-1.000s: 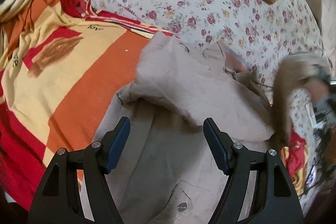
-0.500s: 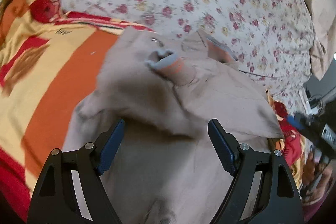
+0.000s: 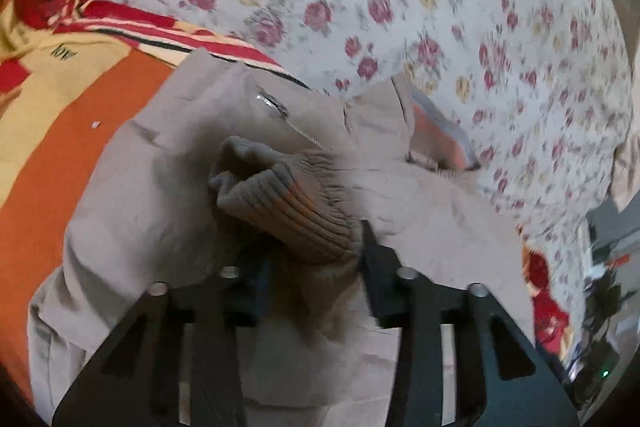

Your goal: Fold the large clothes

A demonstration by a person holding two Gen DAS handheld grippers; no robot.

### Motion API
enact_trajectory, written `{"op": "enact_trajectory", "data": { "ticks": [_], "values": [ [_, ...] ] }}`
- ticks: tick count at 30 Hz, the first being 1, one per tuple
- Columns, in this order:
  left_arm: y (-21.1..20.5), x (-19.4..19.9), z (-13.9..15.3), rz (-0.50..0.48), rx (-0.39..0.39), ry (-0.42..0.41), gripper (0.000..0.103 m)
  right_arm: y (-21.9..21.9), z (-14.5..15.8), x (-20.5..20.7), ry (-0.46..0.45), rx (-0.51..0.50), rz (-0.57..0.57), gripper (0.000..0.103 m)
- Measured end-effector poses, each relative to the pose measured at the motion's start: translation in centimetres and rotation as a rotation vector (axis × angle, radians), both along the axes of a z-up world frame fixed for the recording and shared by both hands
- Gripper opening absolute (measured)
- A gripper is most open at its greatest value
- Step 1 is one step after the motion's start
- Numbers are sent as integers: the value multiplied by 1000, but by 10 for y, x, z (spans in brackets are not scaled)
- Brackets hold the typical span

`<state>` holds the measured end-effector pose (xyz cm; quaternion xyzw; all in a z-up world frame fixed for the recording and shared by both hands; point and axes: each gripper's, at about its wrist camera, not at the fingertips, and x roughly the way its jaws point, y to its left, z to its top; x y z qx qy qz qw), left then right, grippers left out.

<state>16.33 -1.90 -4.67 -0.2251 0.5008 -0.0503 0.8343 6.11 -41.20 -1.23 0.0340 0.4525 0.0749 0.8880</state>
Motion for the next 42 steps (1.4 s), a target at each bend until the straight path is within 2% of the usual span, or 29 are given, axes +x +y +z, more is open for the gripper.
{"op": "enact_trajectory", "data": {
  "ticks": [1,2,3,6,8,11,13,14,16,17,18,21,23,24,29,31,33,36,42],
  "values": [
    [-2,0,5,-14,11,-12,26,5,-3,3,-6,-17,15,58],
    [-4,-1,16,-36,22,-39,25,11,-6,4,-10,-28,31,36],
    [-3,-4,25,-46,21,-64,23,15,-5,7,-6,-31,43,27],
    [9,-18,53,-49,9,-146,23,15,6,6,-43,-5,17,19],
    [18,-24,50,-48,55,-140,23,14,6,2,-36,2,15,19],
    [30,-20,24,-26,122,-62,23,13,-16,0,91,16,29,19],
    [39,-16,5,-31,70,12,32,7,-19,-5,125,53,17,19],
    [41,-19,3,-23,60,22,35,2,-14,-8,115,76,-8,22],
    [45,-27,9,0,59,8,53,-6,2,-14,72,116,-51,33],
    [46,-33,20,21,76,-27,55,-7,11,-16,41,124,-61,45],
    [46,-37,27,37,87,-60,56,-5,18,-17,14,123,-62,50],
    [47,-50,49,86,107,-167,72,11,33,-6,-25,106,-41,50],
    [45,-50,54,90,116,-199,73,26,35,10,-29,121,-29,50],
    [40,-46,53,68,142,-189,73,33,32,18,-27,127,-25,50],
    [18,-13,16,33,341,-61,73,53,1,64,31,88,-50,50],
    [16,-2,-2,32,382,-16,74,51,-15,81,62,49,-87,50],
    [16,6,-20,19,400,29,75,43,-30,94,93,39,-127,50],
    [12,5,-18,7,444,14,76,37,-25,97,98,32,-131,50],
    [21,-9,-17,8,392,-10,76,33,7,49,73,72,-68,50]
  ]
}}
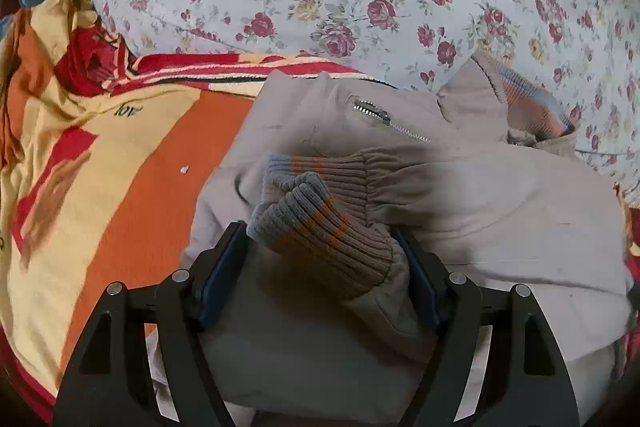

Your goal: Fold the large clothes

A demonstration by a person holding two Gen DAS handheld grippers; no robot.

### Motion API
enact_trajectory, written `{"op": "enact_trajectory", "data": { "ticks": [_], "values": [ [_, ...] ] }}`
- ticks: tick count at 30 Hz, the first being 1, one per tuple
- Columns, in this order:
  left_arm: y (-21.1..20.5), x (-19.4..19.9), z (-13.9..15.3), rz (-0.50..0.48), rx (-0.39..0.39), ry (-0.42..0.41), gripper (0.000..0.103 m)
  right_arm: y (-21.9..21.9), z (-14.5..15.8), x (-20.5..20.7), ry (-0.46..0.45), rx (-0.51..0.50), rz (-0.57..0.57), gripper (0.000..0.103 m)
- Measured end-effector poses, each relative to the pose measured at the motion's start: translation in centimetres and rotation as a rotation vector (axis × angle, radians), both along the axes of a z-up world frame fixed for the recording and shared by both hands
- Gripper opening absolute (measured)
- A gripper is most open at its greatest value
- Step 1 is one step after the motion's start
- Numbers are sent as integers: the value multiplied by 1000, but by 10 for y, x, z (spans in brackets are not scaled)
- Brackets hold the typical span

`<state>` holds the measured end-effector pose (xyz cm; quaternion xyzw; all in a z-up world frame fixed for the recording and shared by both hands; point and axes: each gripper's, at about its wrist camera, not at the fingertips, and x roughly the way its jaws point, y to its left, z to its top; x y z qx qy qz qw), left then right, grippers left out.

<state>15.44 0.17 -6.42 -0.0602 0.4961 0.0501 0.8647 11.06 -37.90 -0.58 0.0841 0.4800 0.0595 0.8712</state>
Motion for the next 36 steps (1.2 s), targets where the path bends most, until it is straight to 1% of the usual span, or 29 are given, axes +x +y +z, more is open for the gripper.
{"op": "enact_trajectory", "data": {
  "ticks": [2,3,4,5,6,8,9,11,16,18,22,25,28,29,33,36],
  "values": [
    [-1,-2,1,5,3,2,76,4,-8,-10,19,-60,10,50],
    [-3,-3,3,5,4,3,76,5,-19,-10,48,-107,9,50],
    [-3,-8,7,6,3,6,76,5,-31,-8,83,-133,-1,50],
    [-4,-11,10,5,0,8,76,1,-37,-9,98,-116,-8,51],
    [-3,-21,17,-5,-13,2,75,-6,-37,-12,93,-81,-24,51],
    [-3,-36,27,-24,-20,-12,75,-15,-27,-24,93,-64,-62,51],
    [-1,-48,34,-34,-11,-21,75,-18,-21,-31,79,-57,-66,51],
    [2,-67,43,-53,7,-34,75,-22,-8,-52,49,-39,-64,51],
    [10,-111,58,-78,24,-49,75,-29,10,-102,30,14,-31,53],
    [14,-129,63,-82,24,-52,75,-27,11,-117,35,32,-20,63],
    [22,-158,70,-91,34,-51,75,-18,7,-142,47,9,0,64],
    [29,-182,76,-103,53,-64,75,-15,7,-160,47,43,10,64],
    [36,-202,77,-117,54,-55,75,-11,5,-177,54,51,24,65],
    [39,-208,76,-122,47,-49,75,-9,4,-184,57,49,32,67],
    [47,-234,70,-132,17,-25,75,-4,-1,-203,75,25,50,68],
    [53,-254,64,-138,-16,-3,75,-5,-4,-217,87,39,55,68]
  ]
}}
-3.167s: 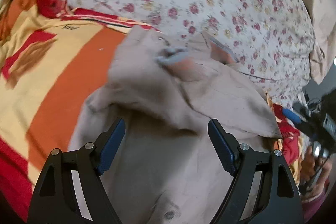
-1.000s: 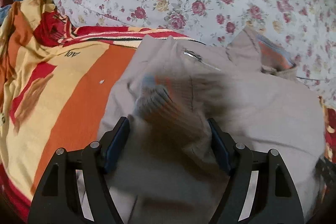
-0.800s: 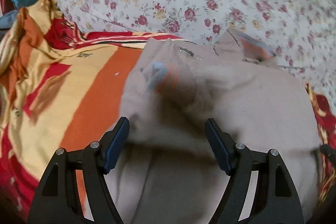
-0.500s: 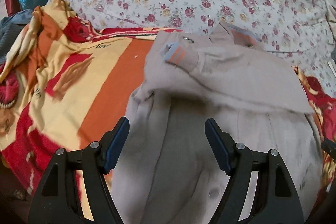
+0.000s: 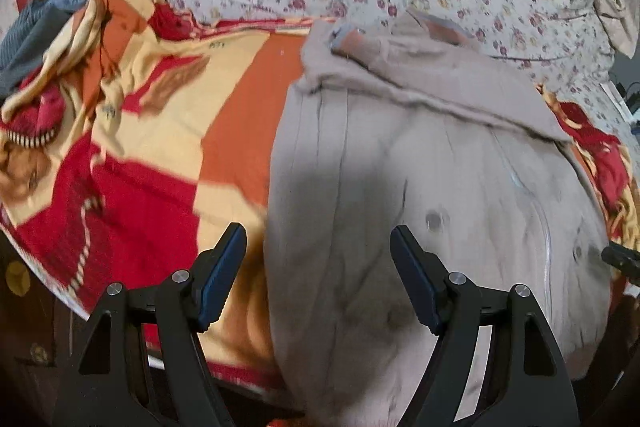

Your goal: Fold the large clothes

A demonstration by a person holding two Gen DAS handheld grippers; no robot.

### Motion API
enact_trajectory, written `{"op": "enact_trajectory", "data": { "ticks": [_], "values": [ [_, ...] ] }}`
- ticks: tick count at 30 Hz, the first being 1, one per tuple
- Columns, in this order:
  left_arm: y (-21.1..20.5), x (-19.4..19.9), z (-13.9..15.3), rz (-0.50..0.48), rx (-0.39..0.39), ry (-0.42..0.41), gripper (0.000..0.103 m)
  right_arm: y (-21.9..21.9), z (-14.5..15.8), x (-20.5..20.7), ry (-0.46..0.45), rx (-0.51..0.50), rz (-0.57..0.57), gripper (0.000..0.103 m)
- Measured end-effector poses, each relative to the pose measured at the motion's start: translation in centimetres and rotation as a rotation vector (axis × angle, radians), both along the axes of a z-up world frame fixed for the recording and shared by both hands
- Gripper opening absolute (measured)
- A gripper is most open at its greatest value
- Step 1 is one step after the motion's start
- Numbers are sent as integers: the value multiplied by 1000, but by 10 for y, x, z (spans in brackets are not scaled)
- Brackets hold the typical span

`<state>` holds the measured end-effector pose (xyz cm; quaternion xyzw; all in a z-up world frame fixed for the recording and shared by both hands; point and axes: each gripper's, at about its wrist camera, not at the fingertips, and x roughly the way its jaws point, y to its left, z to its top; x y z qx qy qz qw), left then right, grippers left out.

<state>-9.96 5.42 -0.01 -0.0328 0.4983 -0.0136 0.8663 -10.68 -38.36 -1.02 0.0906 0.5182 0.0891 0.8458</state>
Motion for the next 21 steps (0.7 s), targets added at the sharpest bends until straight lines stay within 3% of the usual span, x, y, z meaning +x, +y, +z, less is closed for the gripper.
{"op": "enact_trajectory", "data": {
  "ticks": [6,17,21],
  "values": [
    [6,-36,-11,-83,-121,76,76,1,-6,-29,32,19,51,68],
    [0,-72,-53,-149,-126,252,76,3,-22,-77,132,127,136,69],
    [-6,-73,-61,-164,-129,276,76,13,-28,-82,172,169,175,69]
  ]
}}
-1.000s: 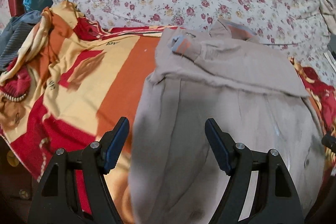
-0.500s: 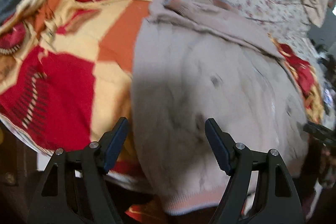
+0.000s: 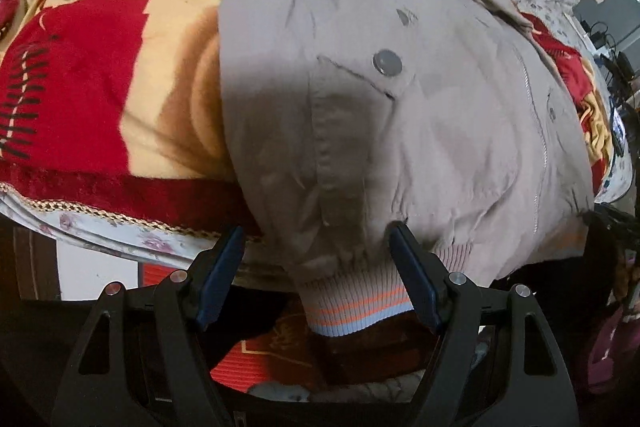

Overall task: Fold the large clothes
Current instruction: 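Grasp the ribbed hem with both grippers and lift it toward the collar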

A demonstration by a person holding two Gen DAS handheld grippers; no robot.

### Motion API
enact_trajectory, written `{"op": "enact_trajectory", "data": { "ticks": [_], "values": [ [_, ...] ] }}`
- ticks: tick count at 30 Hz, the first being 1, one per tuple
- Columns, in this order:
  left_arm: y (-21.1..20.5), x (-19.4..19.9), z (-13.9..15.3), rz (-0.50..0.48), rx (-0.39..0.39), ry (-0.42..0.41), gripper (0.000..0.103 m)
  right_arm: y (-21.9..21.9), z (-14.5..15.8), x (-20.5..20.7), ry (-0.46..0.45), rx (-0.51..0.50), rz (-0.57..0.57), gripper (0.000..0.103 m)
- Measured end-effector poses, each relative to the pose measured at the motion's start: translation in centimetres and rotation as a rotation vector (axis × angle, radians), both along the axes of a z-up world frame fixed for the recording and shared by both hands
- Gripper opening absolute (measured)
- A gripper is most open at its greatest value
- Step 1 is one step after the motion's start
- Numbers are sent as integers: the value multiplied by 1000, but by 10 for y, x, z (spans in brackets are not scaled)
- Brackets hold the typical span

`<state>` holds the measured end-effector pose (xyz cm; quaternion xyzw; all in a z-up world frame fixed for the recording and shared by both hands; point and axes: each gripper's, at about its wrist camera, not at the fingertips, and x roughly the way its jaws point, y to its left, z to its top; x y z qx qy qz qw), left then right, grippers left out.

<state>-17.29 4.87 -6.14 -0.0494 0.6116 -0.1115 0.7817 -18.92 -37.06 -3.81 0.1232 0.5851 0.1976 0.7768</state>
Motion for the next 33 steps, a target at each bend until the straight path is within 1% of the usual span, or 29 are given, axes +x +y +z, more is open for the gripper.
{"op": "enact_trajectory", "data": {
  "ticks": [1,3,6,8,12,15,19,21,24,25,26,27,28,29,31,33],
  "values": [
    [-1,0,-2,-2,-4,7,76,2,0,-2,3,5,11,68],
    [1,1,-5,6,-21,26,76,8,2,-5,-15,-5,29,58],
    [5,1,-6,12,-43,35,76,12,10,-8,-48,2,38,53],
    [7,-1,-4,7,-54,28,76,15,13,-9,-74,8,50,53],
    [7,-3,-1,-15,-118,27,75,21,13,-7,-80,18,61,52],
    [3,-2,-6,-37,-109,49,75,25,14,-4,-90,44,74,52],
    [3,1,-19,-14,-84,122,75,28,5,-1,-57,41,83,53],
    [2,3,-25,-9,-92,147,75,27,7,-3,-58,51,89,53],
    [-3,5,-30,-18,-97,170,75,26,13,-5,-76,94,108,53],
    [-5,5,-31,-24,-95,174,75,27,11,-4,-79,87,112,53],
    [-7,6,-31,-34,-89,175,73,28,7,-2,-71,66,113,53],
    [-9,4,-28,-46,-89,162,66,30,2,-1,-57,41,112,53],
    [-10,4,-27,-54,-96,155,56,31,-2,0,-46,28,111,53],
    [-11,2,-22,-63,-98,142,53,31,-2,0,-44,26,107,53],
    [-8,1,-18,-65,-96,122,36,30,5,-2,-60,55,109,53],
    [-7,-1,-14,-61,-99,112,30,31,14,-5,-100,81,130,47]
  ]
}}
